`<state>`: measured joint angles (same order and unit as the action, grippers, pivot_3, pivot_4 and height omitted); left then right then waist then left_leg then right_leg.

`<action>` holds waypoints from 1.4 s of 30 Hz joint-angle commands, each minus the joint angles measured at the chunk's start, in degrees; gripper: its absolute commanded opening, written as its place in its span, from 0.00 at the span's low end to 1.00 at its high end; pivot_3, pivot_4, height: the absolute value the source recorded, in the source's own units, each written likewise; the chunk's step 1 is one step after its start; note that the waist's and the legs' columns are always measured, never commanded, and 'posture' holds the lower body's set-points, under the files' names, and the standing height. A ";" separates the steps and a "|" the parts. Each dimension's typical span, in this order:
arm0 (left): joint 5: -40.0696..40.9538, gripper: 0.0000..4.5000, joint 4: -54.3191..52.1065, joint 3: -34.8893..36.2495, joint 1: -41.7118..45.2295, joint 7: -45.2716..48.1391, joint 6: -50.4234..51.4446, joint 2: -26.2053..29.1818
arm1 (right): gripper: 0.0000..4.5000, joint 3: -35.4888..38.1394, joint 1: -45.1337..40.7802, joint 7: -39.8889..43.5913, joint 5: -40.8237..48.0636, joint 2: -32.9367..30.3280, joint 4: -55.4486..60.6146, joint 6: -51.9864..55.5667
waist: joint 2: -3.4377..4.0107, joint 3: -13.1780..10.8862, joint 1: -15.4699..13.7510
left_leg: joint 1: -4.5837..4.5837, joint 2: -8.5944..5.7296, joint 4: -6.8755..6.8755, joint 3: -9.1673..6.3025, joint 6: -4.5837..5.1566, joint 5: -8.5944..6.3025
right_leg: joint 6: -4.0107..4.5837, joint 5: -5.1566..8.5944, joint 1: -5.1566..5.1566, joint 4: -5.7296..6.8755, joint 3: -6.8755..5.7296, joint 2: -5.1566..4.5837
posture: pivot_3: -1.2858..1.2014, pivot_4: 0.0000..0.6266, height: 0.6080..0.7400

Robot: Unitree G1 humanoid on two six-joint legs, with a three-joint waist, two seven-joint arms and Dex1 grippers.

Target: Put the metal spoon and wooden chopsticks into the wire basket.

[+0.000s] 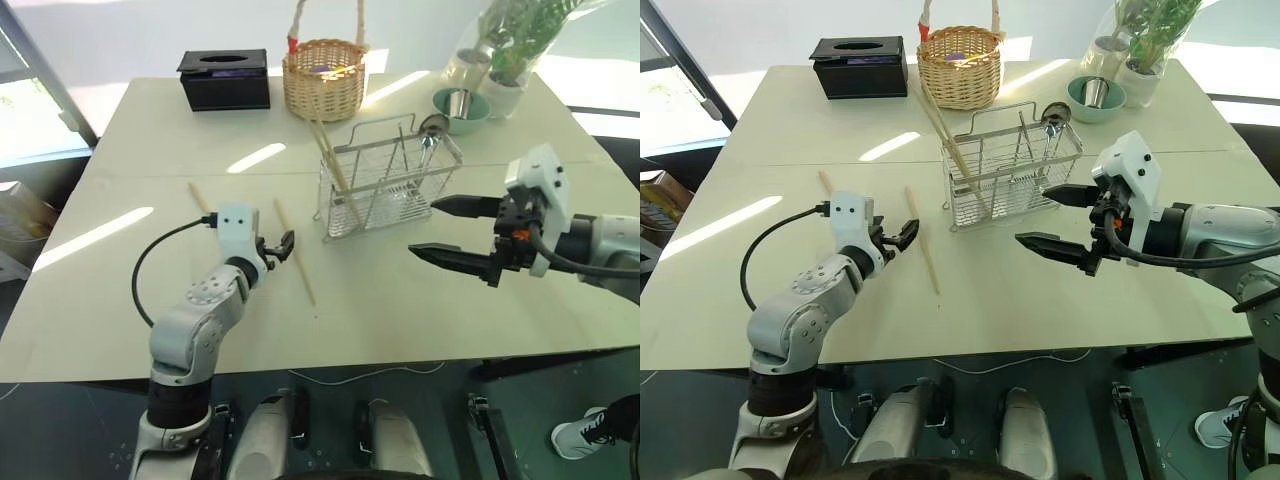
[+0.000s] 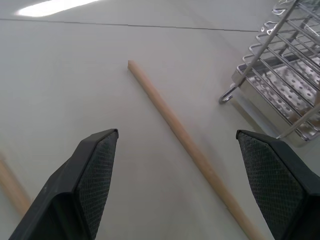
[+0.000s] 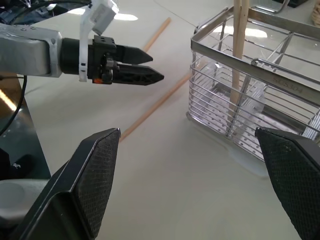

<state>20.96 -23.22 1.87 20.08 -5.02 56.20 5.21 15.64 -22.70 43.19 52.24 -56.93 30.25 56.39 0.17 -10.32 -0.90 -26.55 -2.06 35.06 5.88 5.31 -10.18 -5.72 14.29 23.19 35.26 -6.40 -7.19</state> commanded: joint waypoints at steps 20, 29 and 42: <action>-6.31 0.89 13.60 3.22 12.23 -6.36 3.74 -14.04 | 0.99 -3.23 -1.41 -1.46 -4.56 4.53 -0.99 -5.51 | -0.04 -0.02 -1.86 | -0.50 -0.06 0.37 0.08 0.07 -0.05 | -0.39 -0.32 0.26 -0.10 -0.03 -0.11 | 0.52 0.24 1.00; -10.48 0.89 20.71 0.63 16.00 -8.31 8.05 -13.95 | 0.99 -3.12 -1.97 -1.65 -5.56 4.92 -1.69 -6.03 | -0.02 -0.01 -1.69 | -0.50 -0.06 0.61 0.08 0.15 -0.09 | -0.44 -0.43 0.18 -0.08 -0.04 -0.11 | 0.52 0.24 1.00; -17.46 0.89 28.71 -1.45 18.95 -12.02 10.51 -15.40 | 0.99 -2.28 -2.02 -2.91 -5.98 5.43 -1.28 -5.97 | 0.08 0.07 -1.91 | -0.47 -0.06 0.57 0.10 0.16 -0.12 | -0.25 -0.53 0.28 -0.15 -0.01 -0.14 | 0.52 0.24 1.00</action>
<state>4.41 3.29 -0.74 40.92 -16.10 64.72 -8.95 11.54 -23.93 40.57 46.26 -51.49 27.79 51.48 0.25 -10.25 -2.81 -27.02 -2.12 35.62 5.98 5.47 -10.29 -5.97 13.75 23.47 35.11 -6.42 -7.32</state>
